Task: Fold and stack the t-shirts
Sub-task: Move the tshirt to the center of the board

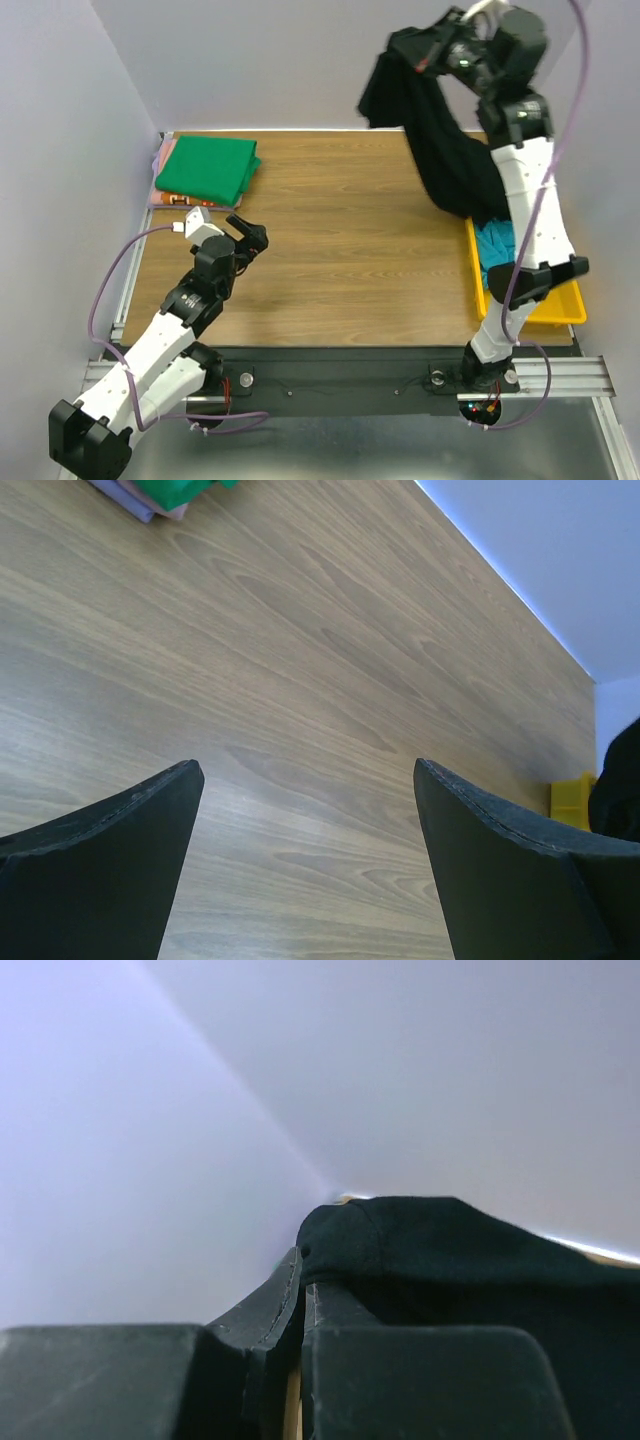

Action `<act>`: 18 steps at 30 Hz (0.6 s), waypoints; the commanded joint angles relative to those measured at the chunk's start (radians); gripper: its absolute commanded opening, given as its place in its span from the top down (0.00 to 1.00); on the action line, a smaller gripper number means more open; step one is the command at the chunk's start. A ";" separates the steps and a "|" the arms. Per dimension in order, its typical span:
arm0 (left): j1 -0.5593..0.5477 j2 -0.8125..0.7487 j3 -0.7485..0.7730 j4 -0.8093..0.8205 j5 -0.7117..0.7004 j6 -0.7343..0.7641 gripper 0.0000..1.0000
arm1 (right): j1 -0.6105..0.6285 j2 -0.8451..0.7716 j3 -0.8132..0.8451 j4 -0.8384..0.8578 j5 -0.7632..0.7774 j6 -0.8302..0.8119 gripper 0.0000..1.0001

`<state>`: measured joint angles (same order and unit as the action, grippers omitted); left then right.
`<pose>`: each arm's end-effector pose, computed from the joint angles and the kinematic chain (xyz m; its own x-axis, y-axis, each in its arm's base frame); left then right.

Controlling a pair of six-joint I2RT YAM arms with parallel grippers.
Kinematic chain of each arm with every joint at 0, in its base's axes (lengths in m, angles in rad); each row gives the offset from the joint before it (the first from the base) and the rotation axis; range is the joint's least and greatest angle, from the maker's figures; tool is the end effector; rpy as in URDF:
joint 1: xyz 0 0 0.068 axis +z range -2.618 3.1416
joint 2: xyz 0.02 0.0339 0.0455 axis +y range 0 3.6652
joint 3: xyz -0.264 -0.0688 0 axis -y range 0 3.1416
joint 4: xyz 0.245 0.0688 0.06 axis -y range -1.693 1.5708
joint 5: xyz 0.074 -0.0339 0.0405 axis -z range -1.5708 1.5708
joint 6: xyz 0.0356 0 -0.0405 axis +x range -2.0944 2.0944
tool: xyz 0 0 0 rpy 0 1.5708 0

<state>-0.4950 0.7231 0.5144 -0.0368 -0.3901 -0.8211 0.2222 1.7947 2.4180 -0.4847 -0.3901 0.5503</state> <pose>0.1630 -0.0726 0.2701 -0.2297 -0.6452 -0.7286 -0.0783 0.7585 -0.6470 0.3369 0.0900 0.5774 -0.1838 0.4543 -0.8717 -0.5573 0.6823 0.4731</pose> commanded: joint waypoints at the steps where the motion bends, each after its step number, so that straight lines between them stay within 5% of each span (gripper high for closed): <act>1: 0.009 -0.048 0.004 -0.046 -0.050 -0.033 0.02 | 0.196 0.075 0.065 0.195 0.028 -0.012 1.00; 8: 0.010 -0.112 0.026 -0.217 -0.127 -0.131 0.02 | 0.497 0.273 0.214 0.241 0.183 -0.130 1.00; 11: 0.010 -0.148 0.029 -0.267 -0.141 -0.153 0.01 | 0.526 0.244 0.162 0.281 0.254 -0.133 1.00; 14: 0.010 -0.186 0.019 -0.293 -0.151 -0.173 0.02 | 0.526 0.137 0.014 0.284 0.348 -0.142 0.99; 18: 0.010 -0.226 0.022 -0.334 -0.151 -0.197 0.01 | 0.522 -0.100 -0.377 0.285 0.717 -0.173 1.00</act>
<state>-0.4885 0.5297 0.5144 -0.3206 -0.5003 -0.9787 0.7788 1.9545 2.2101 -0.3153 -0.0200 0.4194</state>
